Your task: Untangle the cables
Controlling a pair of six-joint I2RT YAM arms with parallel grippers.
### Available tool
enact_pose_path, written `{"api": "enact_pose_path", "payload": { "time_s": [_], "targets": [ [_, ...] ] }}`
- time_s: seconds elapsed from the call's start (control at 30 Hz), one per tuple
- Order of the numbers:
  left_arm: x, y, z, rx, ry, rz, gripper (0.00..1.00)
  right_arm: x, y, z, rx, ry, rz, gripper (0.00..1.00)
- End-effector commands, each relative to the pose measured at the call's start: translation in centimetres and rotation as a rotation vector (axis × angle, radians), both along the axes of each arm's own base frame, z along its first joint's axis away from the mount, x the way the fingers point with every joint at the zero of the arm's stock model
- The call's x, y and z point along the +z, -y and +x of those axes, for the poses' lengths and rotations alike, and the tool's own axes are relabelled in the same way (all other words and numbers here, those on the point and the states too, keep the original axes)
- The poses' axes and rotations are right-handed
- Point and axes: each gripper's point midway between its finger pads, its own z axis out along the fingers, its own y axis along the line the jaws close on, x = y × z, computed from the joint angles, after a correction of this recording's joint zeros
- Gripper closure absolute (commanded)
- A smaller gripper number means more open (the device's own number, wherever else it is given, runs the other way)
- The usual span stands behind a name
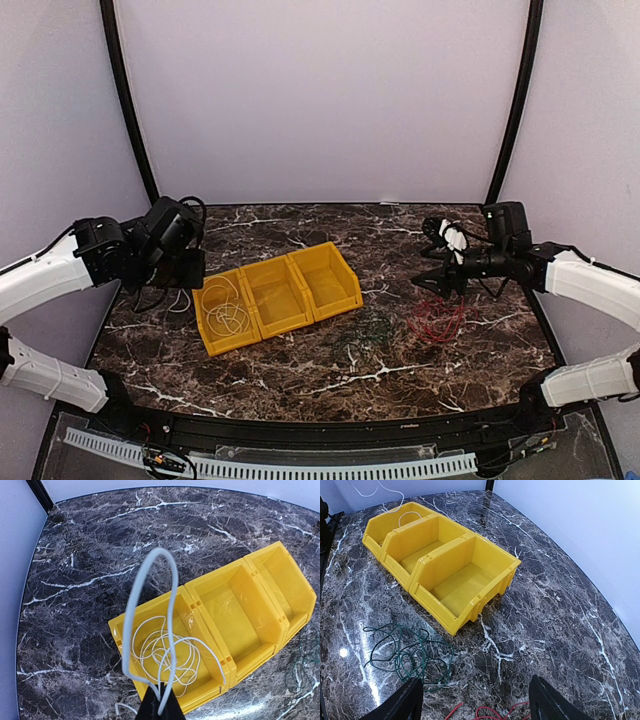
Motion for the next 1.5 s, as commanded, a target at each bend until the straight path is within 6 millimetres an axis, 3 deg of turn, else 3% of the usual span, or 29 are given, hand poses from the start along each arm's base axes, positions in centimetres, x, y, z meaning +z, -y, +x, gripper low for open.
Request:
{"api": "enact_pose_path", "payload": {
  "time_s": [0.0,0.2,0.37,0.6,0.73,1.0,1.17,1.47],
  "targets": [
    [-2.4,-0.4,-0.4,-0.013,-0.108,0.070,1.00,0.6,-0.1,0.2,0.011,0.023,0.012,0.26],
    [-4.3,2.0,1.5,-0.056,-0.159,0.114,1.00,0.4,-0.1,0.2,0.012,0.011,0.006,0.26],
    [-4.0,4.4,3.9,-0.097,-0.122,0.088,1.00,0.0,0.0,0.3,0.007,0.010,-0.003,0.26],
    [-6.8,5.0,6.3,-0.077,-0.107,0.016,1.00,-0.3,0.1,0.4,0.006,0.007,-0.014,0.26],
    [-8.6,4.9,6.1,-0.050,-0.108,-0.017,1.00,-0.5,0.1,0.4,0.004,0.004,-0.018,0.26],
    [-11.7,3.1,3.6,0.012,-0.178,-0.047,1.00,-1.1,-0.1,0.4,0.016,-0.018,-0.024,0.26],
    [-14.2,4.0,3.3,-0.013,-0.254,-0.067,1.00,-1.2,-0.1,0.4,0.020,-0.031,-0.027,0.26],
    [-13.5,3.8,4.4,-0.017,-0.258,-0.012,1.00,-1.1,-0.1,0.3,0.021,-0.030,-0.026,0.26]
  ]
}}
